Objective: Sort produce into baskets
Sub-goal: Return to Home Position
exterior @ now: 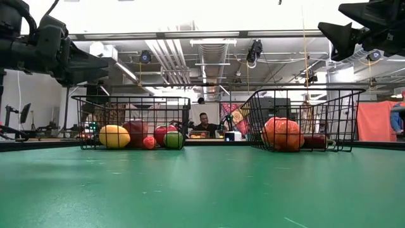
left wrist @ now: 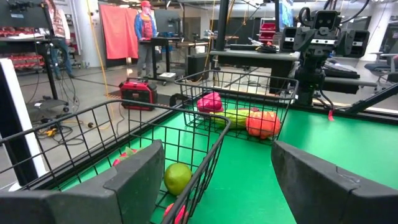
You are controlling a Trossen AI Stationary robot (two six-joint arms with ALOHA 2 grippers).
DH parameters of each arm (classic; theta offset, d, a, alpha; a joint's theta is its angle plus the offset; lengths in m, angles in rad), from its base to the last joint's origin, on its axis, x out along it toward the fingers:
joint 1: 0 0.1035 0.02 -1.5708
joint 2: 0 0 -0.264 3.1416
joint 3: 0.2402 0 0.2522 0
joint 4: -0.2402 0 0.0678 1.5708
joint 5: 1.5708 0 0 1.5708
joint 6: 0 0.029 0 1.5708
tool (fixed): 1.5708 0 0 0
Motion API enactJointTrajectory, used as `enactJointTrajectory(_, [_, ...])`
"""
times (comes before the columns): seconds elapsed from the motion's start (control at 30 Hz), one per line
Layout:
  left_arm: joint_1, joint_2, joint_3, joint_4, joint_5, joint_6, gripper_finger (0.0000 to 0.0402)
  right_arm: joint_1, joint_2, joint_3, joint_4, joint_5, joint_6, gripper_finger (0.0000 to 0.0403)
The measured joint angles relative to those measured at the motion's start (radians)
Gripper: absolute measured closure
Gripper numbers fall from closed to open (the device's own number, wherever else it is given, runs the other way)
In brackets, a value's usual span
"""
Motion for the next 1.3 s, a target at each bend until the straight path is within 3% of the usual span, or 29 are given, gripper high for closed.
enactJointTrajectory(1.3, [0.0, 0.0, 0.0, 0.0, 0.0, 0.0, 0.0124, 0.0, 0.0, 0.0, 0.0, 0.0, 0.0, 0.0143])
